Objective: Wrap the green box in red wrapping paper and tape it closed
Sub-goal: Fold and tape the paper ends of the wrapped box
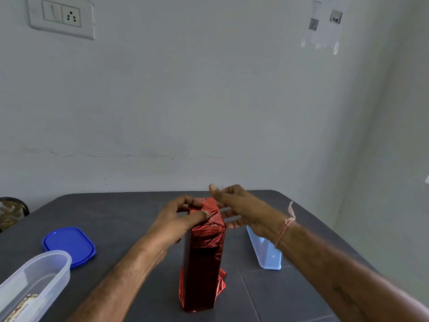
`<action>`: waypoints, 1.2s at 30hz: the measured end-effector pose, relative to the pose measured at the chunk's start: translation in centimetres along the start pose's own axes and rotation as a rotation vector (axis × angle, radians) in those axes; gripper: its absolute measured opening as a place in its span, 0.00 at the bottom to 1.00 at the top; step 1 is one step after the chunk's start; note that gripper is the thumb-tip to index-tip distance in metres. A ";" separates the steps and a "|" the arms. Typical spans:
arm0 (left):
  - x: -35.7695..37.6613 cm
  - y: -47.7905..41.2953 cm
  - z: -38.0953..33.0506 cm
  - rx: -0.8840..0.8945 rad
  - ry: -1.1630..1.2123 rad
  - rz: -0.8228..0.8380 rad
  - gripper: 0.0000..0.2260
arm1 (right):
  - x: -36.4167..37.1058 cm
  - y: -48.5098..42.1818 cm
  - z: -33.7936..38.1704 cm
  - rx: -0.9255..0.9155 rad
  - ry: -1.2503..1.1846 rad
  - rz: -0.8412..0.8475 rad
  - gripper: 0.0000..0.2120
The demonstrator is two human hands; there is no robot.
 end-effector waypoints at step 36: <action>0.8 0.4 -0.8 -0.078 0.015 -0.076 0.07 | -0.4 -0.6 -1.6 -0.052 -0.210 -0.071 0.20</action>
Point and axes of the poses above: each hand's wrist, its own y-axis away from the middle knuckle, its own x-axis out of the palm, z = x × y, the point moved 7 cm from there along -y, towards the middle knuckle, and after that the axes turned 6 degrees about x, right-handed, at the moved point
